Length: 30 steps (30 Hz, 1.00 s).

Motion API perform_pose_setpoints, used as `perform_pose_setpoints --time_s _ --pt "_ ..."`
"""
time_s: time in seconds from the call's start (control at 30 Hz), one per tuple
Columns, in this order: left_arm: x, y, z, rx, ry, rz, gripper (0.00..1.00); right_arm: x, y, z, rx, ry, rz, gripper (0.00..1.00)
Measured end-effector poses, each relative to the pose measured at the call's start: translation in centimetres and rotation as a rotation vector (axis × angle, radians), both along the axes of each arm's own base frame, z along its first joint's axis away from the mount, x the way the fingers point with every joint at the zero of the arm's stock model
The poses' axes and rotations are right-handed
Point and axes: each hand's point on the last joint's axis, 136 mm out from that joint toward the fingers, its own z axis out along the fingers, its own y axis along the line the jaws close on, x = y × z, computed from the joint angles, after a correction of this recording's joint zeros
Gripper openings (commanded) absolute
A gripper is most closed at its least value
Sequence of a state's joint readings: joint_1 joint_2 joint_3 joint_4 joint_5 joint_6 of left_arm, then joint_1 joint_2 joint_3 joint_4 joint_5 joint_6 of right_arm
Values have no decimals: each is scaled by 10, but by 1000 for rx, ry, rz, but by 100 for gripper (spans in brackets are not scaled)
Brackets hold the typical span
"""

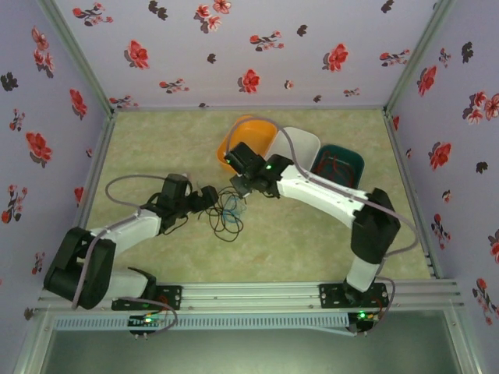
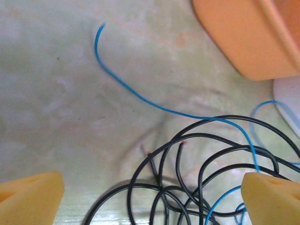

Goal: Untangle the cables

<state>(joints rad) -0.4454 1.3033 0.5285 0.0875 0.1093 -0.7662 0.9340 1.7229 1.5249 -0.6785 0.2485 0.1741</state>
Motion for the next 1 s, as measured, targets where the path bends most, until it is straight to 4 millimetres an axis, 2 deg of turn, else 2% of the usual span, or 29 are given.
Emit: perform_pose_setpoints --time_s 0.07,0.17,0.4,0.57,0.8,1.0 --pt "1 -1 10 -4 -33 -10 96 -4 3 30 55 -45 0 0" --pt "3 -2 27 -13 -88 -24 96 -7 1 61 117 -90 -5 0" --pt "4 -2 59 -37 -189 -38 98 -15 -1 106 242 -145 6 0" --pt "-1 -3 98 -66 -310 -62 100 -24 -1 142 354 -183 39 0" --pt "-13 -1 154 -100 -489 -99 97 -32 -2 170 442 -219 67 0" --pt "-29 -12 183 -122 -610 -210 94 -34 -2 175 473 -221 70 0"
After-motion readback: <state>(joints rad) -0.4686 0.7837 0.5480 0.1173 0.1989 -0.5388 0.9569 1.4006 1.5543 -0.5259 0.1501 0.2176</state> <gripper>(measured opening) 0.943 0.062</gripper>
